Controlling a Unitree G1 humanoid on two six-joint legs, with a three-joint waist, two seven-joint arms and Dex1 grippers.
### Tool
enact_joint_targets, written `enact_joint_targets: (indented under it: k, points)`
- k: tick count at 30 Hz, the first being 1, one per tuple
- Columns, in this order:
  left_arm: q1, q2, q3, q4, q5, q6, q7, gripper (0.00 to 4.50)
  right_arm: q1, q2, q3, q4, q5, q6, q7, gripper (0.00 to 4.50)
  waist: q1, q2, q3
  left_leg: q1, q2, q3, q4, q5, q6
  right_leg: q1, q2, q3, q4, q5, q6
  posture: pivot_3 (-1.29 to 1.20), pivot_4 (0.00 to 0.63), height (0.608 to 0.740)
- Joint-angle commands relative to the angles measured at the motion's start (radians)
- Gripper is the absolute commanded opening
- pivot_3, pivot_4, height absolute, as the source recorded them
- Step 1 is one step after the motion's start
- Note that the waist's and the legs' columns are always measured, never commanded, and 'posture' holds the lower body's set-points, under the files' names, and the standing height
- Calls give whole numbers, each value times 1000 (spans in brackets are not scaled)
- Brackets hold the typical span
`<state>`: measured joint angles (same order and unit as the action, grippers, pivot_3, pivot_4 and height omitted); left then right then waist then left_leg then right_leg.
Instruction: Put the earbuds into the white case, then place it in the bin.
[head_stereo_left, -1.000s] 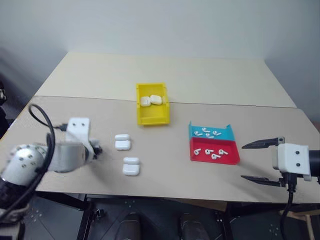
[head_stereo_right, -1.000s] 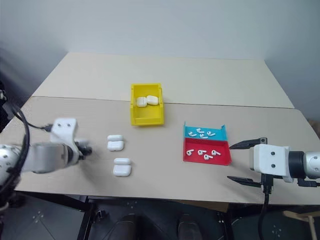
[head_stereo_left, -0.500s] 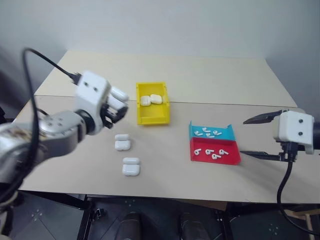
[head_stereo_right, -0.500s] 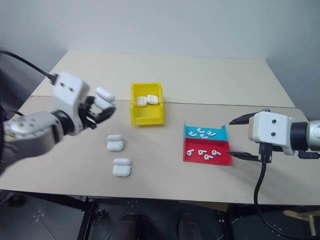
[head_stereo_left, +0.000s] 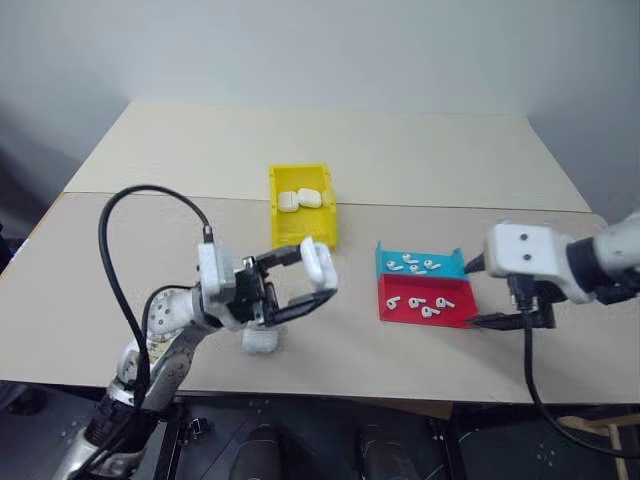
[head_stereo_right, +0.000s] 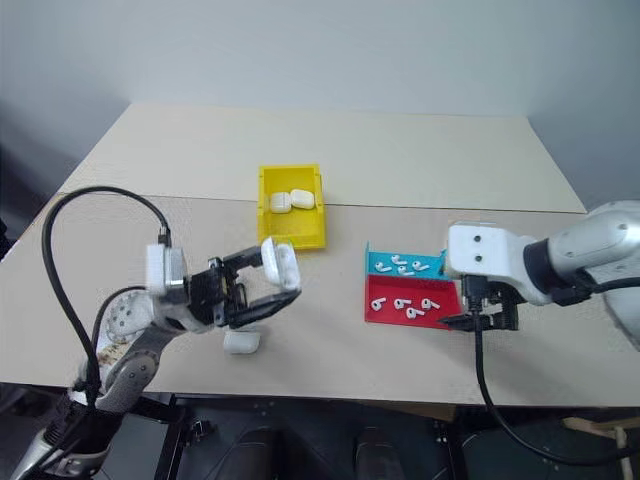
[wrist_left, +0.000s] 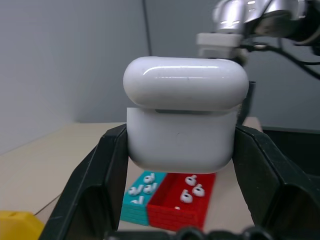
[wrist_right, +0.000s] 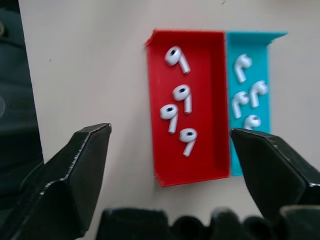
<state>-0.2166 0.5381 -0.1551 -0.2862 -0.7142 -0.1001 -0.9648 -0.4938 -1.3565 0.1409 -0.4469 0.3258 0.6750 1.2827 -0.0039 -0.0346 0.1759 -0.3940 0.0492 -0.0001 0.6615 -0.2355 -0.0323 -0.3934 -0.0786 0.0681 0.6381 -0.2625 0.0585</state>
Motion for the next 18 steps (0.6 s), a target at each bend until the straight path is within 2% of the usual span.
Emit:
enact_joint_targets:
  k: [1,3,10,18]
  points:
    - [25,-27,40,-16,-5,-39,-65,2798,-53,20,37,9,-48,22,4,3204,-1,0,0,-2,0,0,1,0,0,-2,0,0,0,0,0,0,150,740]
    - [44,-37,54,-11,7,-52,-96,2798,-81,47,71,23,-78,25,0,2533,-3,0,0,-8,0,0,3,0,0,-9,0,0,4,1,1,0,150,740]
    - [97,-61,91,-36,31,-57,-117,2798,-156,157,232,136,-254,-21,-8,2533,-11,2,-1,-9,0,-1,3,0,1,-11,0,0,5,1,0,0,150,740]
    - [137,-75,114,-87,45,-41,-103,2798,-233,266,317,308,-392,-110,16,2533,-11,2,-1,-8,0,-1,3,0,1,-11,1,0,6,1,0,0,150,740]
